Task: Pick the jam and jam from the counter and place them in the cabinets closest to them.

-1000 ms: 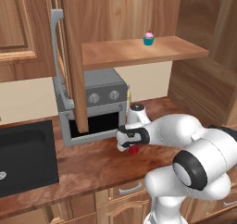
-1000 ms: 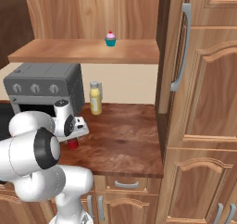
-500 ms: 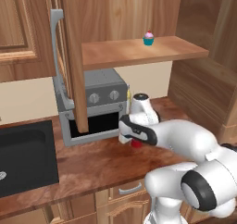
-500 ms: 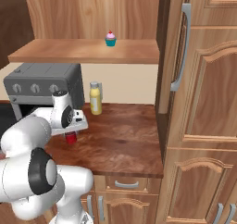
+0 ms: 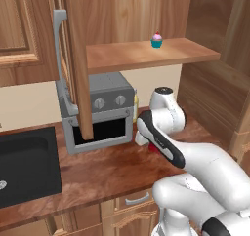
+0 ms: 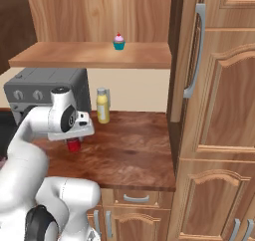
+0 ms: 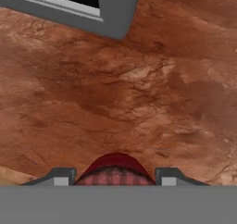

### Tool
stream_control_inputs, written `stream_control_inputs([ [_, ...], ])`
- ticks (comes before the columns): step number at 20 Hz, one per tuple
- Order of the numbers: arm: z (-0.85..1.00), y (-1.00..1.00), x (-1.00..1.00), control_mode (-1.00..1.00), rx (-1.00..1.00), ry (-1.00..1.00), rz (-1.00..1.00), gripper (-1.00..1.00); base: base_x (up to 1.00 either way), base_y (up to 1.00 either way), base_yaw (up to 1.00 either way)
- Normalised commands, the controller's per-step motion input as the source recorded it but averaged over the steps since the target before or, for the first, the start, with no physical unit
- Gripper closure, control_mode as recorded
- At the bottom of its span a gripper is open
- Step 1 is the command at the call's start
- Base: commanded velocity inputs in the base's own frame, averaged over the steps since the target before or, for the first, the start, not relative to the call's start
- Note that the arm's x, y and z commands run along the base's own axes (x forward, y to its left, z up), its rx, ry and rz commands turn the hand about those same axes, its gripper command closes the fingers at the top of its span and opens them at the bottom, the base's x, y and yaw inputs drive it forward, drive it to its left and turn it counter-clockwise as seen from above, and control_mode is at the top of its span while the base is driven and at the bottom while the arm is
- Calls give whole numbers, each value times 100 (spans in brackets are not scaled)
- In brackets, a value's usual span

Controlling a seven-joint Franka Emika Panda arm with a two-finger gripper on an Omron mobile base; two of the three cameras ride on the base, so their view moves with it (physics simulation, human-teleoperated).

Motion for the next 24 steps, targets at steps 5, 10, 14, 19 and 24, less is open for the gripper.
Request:
stream_control_inputs([
  [5,66,-15,-56,-100,1,-6,-1,100,0,0,0],
  [10,76,-5,-48,-100,1,-10,-1,100,0,0,0],
  [14,77,-3,-45,-100,1,-11,-1,100,0,0,0],
  [19,80,-1,-35,-100,1,-14,-2,100,0,0,0],
  [24,86,0,-18,-100,2,-16,0,100,0,0,0],
])
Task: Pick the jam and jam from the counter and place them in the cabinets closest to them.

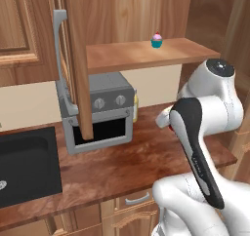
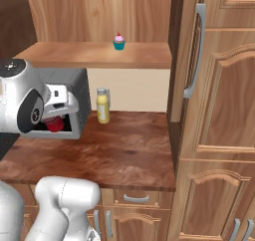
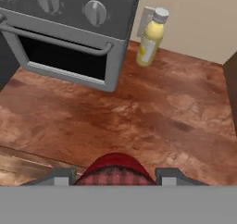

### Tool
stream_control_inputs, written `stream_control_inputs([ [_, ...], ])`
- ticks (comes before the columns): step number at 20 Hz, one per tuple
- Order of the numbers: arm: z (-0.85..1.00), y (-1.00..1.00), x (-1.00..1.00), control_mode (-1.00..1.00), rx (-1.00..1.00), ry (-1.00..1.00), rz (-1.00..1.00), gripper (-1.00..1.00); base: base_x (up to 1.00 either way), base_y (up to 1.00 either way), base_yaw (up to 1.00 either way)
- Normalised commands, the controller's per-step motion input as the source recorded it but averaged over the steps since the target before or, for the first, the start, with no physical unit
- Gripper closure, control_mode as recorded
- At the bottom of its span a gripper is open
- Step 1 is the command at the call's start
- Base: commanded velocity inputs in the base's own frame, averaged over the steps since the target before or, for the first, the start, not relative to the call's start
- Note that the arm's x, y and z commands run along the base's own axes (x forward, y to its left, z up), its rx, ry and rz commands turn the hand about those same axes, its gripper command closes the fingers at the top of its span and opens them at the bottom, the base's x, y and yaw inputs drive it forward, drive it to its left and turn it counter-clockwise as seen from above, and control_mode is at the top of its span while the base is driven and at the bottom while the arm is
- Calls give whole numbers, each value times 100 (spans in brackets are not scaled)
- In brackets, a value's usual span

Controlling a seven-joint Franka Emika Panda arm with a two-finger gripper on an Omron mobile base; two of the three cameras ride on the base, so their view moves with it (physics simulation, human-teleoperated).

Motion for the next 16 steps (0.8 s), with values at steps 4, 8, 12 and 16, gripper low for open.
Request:
stream_control_inputs([
  [4,87,0,-3,-100,3,-12,0,100,0,0,0],
  [8,85,1,0,-100,2,-9,-1,100,0,0,0],
  [12,61,6,15,-100,0,-7,-1,100,0,0,0],
  [16,46,9,25,-100,0,-7,-1,100,0,0,0],
])
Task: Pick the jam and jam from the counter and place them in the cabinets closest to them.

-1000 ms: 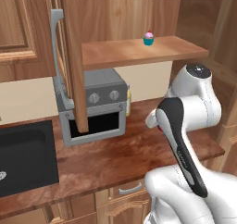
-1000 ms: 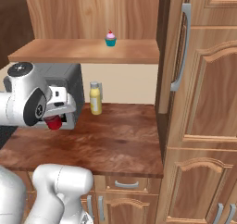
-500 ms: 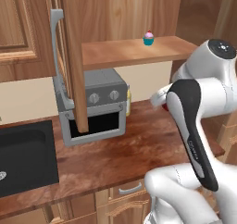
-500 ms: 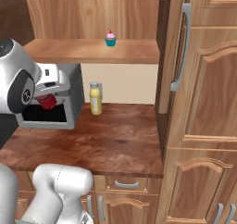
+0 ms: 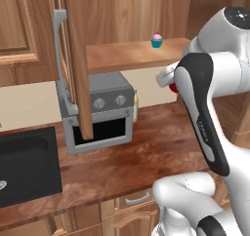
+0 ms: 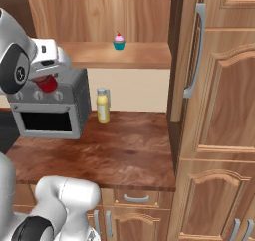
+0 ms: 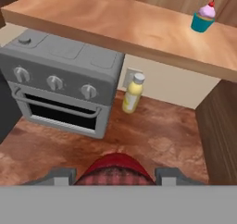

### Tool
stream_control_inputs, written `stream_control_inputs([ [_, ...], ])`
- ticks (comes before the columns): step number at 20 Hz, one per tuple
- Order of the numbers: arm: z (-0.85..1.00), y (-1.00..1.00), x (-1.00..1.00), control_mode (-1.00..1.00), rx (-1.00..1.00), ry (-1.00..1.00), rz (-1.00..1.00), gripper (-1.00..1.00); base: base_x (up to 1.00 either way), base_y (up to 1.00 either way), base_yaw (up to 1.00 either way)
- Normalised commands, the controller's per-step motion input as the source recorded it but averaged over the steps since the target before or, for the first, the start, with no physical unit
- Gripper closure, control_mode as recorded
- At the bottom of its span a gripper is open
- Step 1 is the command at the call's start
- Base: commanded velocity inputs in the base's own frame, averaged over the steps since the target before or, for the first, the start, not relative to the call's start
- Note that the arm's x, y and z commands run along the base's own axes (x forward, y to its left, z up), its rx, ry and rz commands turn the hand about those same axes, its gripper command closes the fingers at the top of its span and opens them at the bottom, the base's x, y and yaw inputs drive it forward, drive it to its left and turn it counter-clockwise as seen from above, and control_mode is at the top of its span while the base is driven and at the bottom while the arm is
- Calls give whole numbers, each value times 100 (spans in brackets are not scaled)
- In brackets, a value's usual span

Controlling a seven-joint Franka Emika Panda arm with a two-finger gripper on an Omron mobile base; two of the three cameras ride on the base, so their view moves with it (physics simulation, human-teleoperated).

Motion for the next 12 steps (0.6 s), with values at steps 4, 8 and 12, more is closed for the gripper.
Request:
stream_control_inputs([
  [4,35,1,25,-100,1,-9,0,100,0,0,0],
  [8,29,0,15,-100,1,-12,0,100,0,0,0],
  [12,7,0,3,-100,0,-13,0,100,0,0,0],
])
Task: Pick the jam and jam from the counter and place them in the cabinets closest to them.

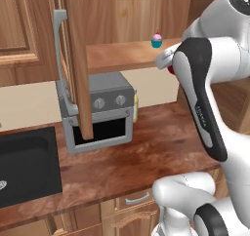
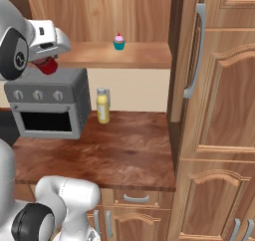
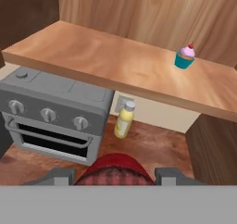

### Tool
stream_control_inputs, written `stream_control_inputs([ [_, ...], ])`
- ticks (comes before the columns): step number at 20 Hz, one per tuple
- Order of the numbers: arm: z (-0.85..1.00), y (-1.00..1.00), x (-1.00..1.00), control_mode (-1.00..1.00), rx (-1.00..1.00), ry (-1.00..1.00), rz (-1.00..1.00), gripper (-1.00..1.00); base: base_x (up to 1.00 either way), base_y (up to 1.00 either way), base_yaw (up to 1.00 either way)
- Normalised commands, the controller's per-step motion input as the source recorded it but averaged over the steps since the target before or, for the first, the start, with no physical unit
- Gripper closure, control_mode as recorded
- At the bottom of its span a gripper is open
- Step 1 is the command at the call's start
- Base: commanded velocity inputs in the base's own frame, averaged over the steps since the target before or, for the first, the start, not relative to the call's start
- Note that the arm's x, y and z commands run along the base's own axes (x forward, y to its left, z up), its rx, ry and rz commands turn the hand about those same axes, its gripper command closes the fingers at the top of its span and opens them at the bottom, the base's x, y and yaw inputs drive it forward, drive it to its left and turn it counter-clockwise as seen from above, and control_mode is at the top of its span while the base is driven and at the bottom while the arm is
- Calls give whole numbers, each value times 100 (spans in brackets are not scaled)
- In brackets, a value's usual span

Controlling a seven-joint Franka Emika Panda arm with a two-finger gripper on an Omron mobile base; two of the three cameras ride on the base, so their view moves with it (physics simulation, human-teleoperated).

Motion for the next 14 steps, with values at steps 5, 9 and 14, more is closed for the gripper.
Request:
stream_control_inputs([
  [5,-1,0,0,-100,1,-3,0,100,0,0,0],
  [9,-7,0,5,-100,2,-2,0,100,0,0,0],
  [14,3,0,37,-100,3,0,0,100,0,0,0],
])
